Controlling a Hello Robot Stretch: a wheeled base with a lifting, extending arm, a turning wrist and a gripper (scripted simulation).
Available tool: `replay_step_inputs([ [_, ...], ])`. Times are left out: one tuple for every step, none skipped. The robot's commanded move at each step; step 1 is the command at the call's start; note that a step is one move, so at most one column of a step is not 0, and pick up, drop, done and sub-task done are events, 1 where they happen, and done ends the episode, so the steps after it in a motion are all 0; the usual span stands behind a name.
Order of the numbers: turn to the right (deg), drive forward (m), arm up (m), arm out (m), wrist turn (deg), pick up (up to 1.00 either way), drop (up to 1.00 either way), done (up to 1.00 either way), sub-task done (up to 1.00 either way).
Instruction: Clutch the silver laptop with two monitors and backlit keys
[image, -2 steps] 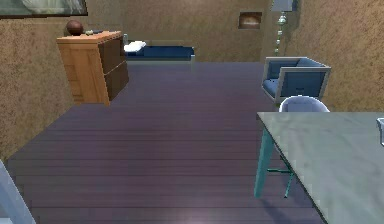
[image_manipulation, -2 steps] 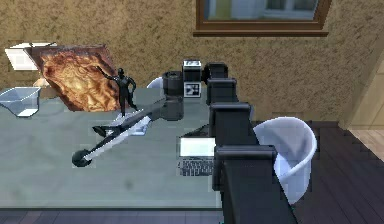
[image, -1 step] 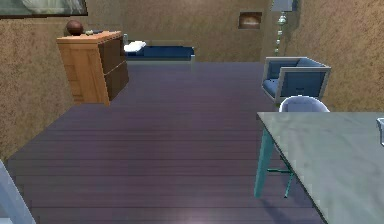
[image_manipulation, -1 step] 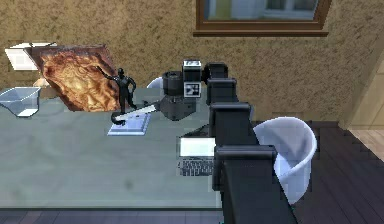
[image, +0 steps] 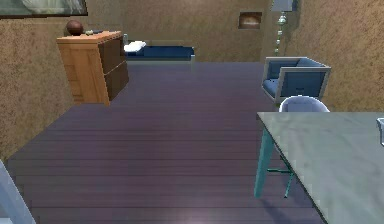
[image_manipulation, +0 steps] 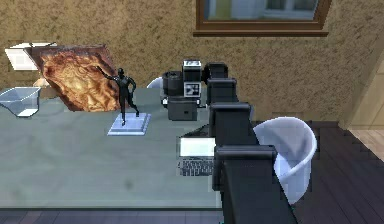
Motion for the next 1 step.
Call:
replay_step_inputs([
  [0.0,0.0,0.0,0.0,3.0,0.0,0.0,0.0,0.0],
])
